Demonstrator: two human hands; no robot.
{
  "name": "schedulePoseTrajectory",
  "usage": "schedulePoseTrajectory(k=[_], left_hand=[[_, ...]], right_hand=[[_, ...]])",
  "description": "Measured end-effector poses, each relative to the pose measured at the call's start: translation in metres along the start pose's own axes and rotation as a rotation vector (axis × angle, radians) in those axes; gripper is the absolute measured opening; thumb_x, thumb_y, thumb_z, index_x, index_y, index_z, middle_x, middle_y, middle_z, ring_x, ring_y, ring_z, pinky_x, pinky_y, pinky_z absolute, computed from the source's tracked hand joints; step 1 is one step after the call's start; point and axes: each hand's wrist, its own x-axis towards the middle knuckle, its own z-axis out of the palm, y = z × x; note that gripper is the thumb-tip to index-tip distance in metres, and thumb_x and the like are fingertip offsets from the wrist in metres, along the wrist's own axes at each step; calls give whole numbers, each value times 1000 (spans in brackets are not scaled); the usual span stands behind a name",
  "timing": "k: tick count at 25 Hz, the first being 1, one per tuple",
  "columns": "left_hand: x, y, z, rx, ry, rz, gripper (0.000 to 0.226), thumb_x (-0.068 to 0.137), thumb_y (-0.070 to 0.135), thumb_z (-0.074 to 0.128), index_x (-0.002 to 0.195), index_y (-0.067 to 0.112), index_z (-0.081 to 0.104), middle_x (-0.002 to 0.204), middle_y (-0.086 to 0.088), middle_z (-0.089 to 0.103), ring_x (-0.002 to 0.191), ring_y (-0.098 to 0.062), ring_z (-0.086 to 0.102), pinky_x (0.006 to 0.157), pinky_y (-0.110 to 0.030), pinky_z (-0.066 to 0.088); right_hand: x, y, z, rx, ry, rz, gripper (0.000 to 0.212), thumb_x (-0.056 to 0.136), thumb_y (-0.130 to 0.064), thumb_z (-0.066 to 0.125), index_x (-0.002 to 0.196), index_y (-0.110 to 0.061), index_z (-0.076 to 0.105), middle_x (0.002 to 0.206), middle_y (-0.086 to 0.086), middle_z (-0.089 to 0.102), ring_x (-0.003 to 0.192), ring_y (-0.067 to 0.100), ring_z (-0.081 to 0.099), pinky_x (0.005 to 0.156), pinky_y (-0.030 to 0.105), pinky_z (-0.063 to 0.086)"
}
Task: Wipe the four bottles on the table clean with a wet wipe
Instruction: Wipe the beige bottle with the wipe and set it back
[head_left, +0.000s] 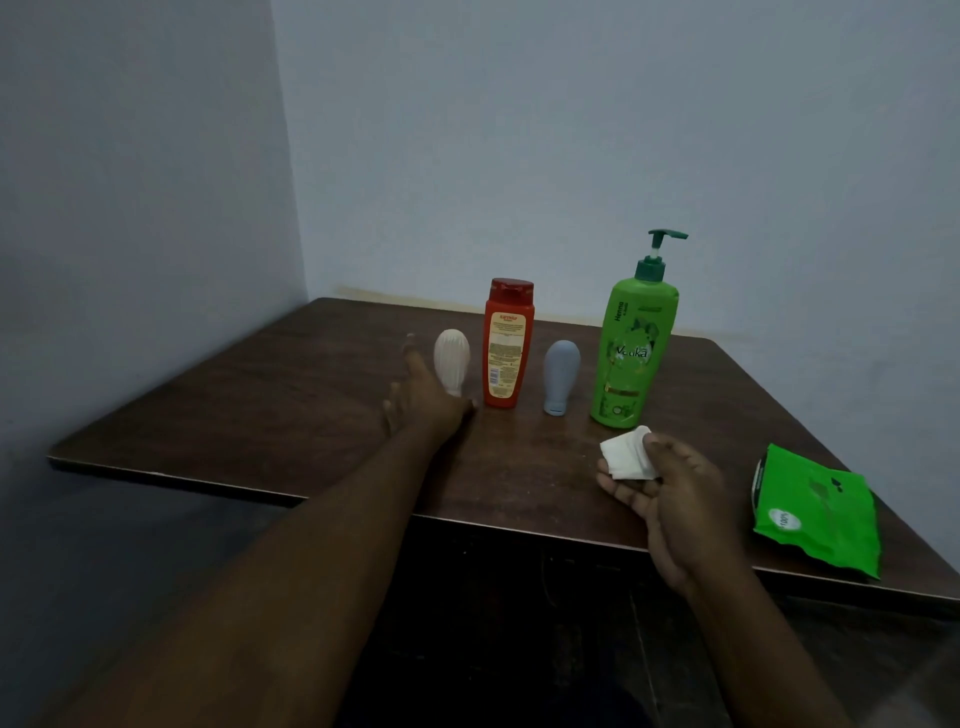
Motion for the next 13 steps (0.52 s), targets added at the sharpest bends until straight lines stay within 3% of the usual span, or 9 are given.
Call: schedulePoseTrajectory(k=[4,9,11,13], left_hand=[[11,-4,3,-34,30,-17,131,74,28,91,161,34,-7,148,-17,54,141,-42,47,114,-60,36],[-28,-4,-19,-156,-37,46,128,80,5,83,159,40,-11,148,-19,52,132,-39,57,103,-61,52],[-58,-8,-36,-184,-107,170,131,80,3,82,156,49,-14,135,-19,60,119,-34,65,94,-56,58],[-89,-16,-53,-216,-181,275,133,80,2,83,154,54,-14,113,-14,65,101,-27,71,77,-42,61]], right_hand=[[-1,4,1,-37,-28,-15,12,99,-13,53,100,-6,63,91,20,70,82,30,69,78,44,60],[2,1,-1,-33,-29,-1,13,99,-10,51,105,-5,61,95,22,68,85,33,68,81,47,59],[2,0,-2,-38,-25,-1,12,99,-9,50,104,-5,61,93,20,69,85,32,68,81,46,59],[1,3,-2,-43,-21,-1,14,99,-8,50,108,-3,60,93,19,69,87,32,68,81,45,59]])
